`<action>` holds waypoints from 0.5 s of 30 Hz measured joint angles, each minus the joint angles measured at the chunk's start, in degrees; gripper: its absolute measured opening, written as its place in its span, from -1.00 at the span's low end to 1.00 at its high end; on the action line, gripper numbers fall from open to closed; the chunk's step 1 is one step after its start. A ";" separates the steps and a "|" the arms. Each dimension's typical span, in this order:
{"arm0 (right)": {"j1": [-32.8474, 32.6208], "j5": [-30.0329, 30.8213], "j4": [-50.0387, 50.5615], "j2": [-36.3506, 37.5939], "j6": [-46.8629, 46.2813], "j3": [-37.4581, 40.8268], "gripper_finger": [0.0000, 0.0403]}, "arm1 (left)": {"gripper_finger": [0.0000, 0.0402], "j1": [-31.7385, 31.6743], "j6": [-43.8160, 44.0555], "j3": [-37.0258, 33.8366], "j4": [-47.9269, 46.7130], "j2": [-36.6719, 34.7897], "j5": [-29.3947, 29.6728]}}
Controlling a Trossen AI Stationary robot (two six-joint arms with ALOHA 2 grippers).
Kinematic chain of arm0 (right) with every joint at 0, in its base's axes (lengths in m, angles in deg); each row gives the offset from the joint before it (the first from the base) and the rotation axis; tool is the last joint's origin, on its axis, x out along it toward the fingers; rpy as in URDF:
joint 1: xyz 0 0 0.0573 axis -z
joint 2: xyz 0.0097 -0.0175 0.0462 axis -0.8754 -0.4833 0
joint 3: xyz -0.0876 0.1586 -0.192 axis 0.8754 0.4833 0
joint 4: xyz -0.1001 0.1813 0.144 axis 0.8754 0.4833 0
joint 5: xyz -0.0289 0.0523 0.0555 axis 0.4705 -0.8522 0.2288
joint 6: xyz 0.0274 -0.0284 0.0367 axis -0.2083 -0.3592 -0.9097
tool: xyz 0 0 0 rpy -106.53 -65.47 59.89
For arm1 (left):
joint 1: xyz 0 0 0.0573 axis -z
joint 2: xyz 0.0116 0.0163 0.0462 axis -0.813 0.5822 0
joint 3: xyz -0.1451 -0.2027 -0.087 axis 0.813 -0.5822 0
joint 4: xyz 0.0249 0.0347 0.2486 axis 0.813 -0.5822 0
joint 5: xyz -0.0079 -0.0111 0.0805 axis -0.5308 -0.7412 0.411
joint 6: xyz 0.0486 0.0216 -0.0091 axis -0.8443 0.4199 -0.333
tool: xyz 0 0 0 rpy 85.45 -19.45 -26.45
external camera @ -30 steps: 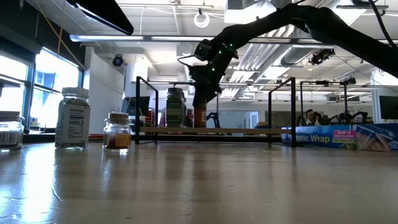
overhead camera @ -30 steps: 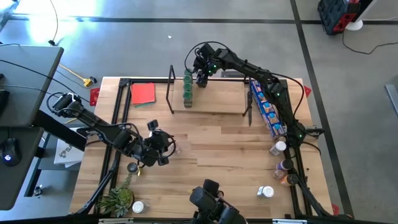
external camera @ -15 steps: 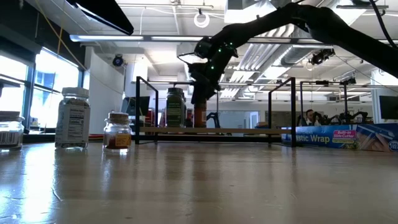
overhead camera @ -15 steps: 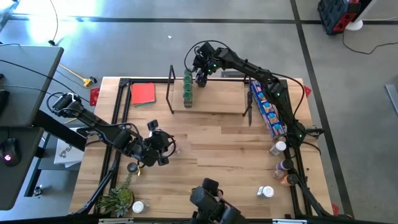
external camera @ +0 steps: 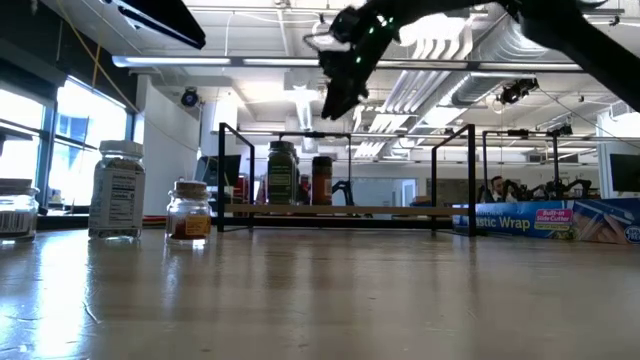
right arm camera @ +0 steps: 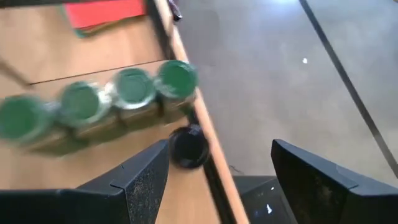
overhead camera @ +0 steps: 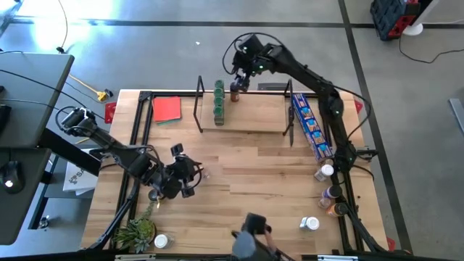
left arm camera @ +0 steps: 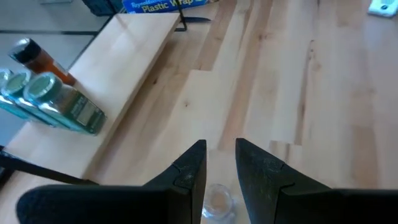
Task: Shelf spices
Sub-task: Put the left black seasoning bottle on the shelf aligned with the other black seasoning bottle
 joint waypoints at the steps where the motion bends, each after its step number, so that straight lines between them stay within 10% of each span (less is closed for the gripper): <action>1: -0.74 -0.56 1.89 1.32 -0.02 -0.01 0.37 | -0.60 0.86 1.64 0.00 -0.58 0.00 -0.09; 7: -8.06 -4.79 9.96 9.41 -0.60 5.84 0.37 | -0.60 7.60 14.94 0.50 -9.87 0.02 -12.58; 15: -27.58 2.80 -3.03 27.81 -9.69 35.50 0.37 | -0.60 16.51 36.53 3.62 -25.92 0.02 -39.72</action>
